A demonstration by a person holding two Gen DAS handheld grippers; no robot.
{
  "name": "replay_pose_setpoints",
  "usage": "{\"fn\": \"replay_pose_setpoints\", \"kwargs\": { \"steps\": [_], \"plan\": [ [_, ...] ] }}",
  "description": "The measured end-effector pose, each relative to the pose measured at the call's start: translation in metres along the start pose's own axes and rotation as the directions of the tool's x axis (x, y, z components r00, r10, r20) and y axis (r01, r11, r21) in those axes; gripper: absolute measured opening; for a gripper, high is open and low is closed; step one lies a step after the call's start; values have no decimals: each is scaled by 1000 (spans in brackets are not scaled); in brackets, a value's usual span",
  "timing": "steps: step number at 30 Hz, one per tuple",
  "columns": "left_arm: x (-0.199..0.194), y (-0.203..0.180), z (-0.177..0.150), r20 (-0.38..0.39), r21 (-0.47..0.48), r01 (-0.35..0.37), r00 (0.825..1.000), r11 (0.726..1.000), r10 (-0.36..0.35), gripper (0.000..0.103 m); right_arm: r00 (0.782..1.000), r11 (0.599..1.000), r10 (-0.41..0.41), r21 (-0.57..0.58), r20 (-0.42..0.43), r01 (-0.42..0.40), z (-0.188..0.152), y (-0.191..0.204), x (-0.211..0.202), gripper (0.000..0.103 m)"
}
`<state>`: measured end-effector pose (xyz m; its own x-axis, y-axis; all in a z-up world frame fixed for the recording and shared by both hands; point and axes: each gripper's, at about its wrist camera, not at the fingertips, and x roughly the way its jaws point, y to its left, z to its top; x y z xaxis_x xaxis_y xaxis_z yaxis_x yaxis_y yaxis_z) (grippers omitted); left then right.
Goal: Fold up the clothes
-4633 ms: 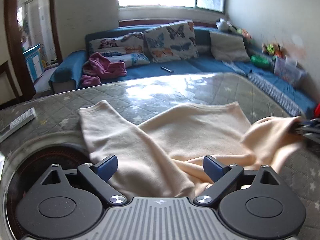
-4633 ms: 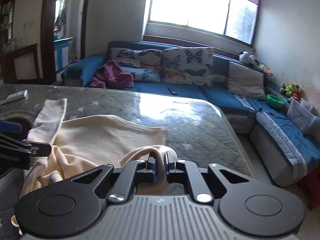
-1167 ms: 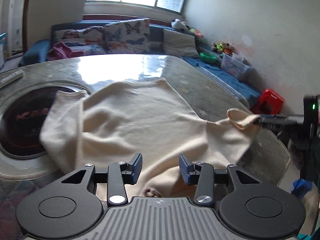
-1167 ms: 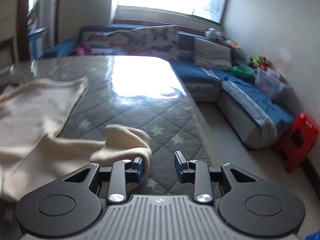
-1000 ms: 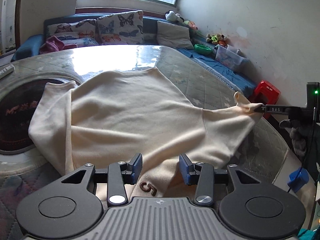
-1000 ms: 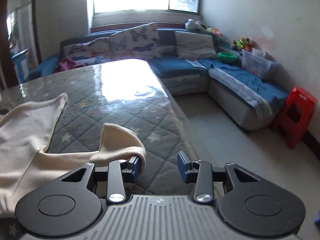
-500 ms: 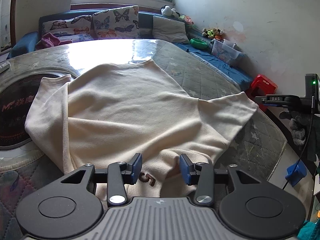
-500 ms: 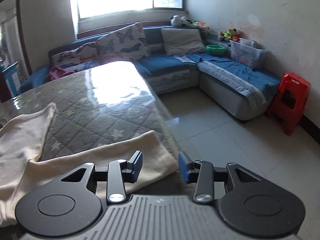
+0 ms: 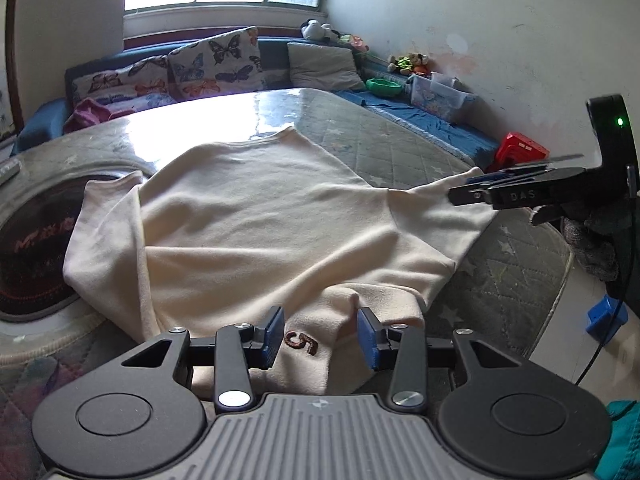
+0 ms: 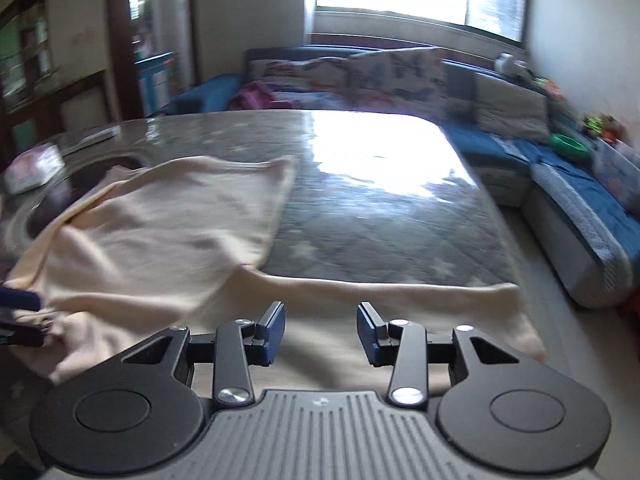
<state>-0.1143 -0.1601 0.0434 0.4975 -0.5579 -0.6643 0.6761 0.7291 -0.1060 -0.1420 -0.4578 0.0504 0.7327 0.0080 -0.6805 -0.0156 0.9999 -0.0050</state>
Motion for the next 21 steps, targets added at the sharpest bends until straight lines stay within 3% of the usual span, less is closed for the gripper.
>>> {"fn": "replay_pose_setpoints", "kwargs": {
  "steps": [4,5,7,9,13,21],
  "plan": [
    [9,-14,-4,11,108,-20,1000,994,19,39,998,993,66,-94,-4,-66,6,33,2,40],
    [11,-17,-5,12,130,-28,1000,991,27,34,997,992,73,-105,-4,-73,7,37,1,40],
    [15,-17,-6,3,140,-34,999,990,34,10,996,988,88,-126,-5,-88,9,44,1,40],
    [12,-16,-7,7,134,-20,1000,991,19,3,995,984,98,-151,-4,-97,10,50,-1,40],
    [-11,-19,-7,42,162,50,997,985,-58,2,994,975,109,-193,2,-107,14,62,-4,40],
    [-5,-13,-16,-19,162,74,997,984,-72,3,979,945,195,-258,-58,-204,10,95,12,40]
  ]
}}
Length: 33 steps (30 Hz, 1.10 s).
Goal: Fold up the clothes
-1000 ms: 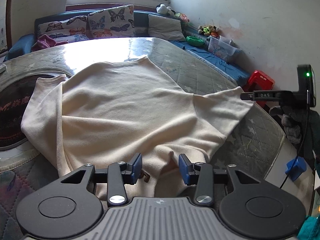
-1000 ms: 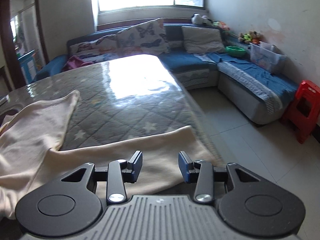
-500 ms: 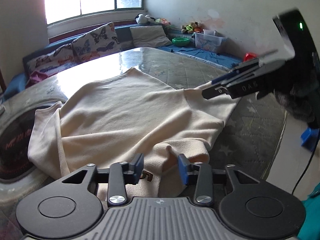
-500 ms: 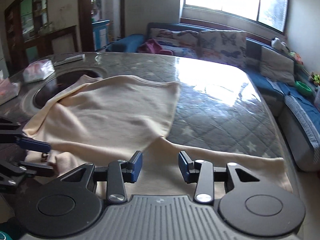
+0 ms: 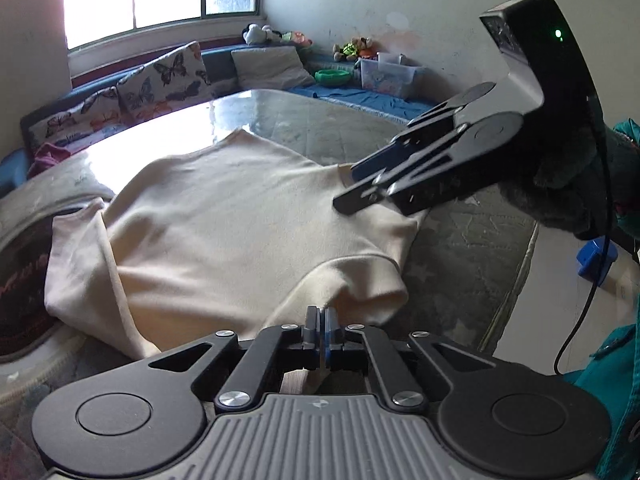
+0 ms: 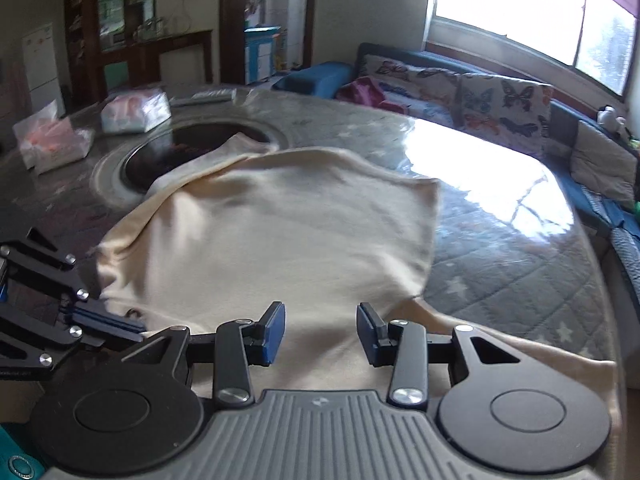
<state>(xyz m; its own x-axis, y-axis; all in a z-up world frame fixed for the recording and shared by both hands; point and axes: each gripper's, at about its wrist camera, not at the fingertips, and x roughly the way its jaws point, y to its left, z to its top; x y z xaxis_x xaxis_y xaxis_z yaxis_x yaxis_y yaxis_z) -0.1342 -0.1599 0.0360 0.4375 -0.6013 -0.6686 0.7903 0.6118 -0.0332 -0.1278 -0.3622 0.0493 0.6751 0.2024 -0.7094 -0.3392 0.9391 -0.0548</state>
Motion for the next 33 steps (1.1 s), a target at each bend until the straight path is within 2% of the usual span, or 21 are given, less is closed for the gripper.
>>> {"fn": "replay_pose_setpoints", "kwargs": {
  "steps": [4,6,7,9,11,13,16,19,23,26,29,30,33],
  "plan": [
    [-3,8,-1,-11,-15,7,1000,1000,-7,5,997,997,60,-44,-48,-62,-9,20,14,39],
    [-10,20,4,8,-57,8,1000,998,-8,6,998,996,51,-70,-49,-54,-14,27,15,39],
    [-12,27,8,20,-76,-13,1000,997,14,6,998,995,48,-86,-47,-52,-15,29,13,39],
    [-17,43,17,46,-111,-73,996,991,79,9,998,993,43,-109,-43,-47,-16,31,10,39],
    [-16,61,29,58,-155,-150,985,976,161,17,998,993,46,-109,-35,-50,-14,30,8,39],
    [-9,82,41,58,-203,-227,968,953,243,30,997,994,63,-91,-39,-66,-12,28,10,39],
    [8,113,58,35,-252,-332,935,909,352,39,997,994,65,-83,-46,-69,-13,27,14,39],
    [30,145,71,4,-277,-398,910,875,415,39,996,994,79,-66,-48,-82,-13,24,16,39],
    [62,177,80,-53,-293,-448,890,845,453,39,995,994,90,-53,-49,-93,-14,22,16,40],
    [80,193,77,-103,-304,-446,894,842,437,36,994,994,94,-46,-50,-97,-15,21,16,40],
    [84,194,69,-117,-307,-441,897,843,427,21,994,994,98,-45,-51,-100,-15,20,16,40],
    [81,194,67,-111,-309,-440,897,843,427,10,994,994,98,-46,-51,-100,-15,20,16,40],
    [67,196,62,-87,-345,-433,898,833,431,5,994,994,93,-54,-52,-96,-14,21,17,40]
  ]
}}
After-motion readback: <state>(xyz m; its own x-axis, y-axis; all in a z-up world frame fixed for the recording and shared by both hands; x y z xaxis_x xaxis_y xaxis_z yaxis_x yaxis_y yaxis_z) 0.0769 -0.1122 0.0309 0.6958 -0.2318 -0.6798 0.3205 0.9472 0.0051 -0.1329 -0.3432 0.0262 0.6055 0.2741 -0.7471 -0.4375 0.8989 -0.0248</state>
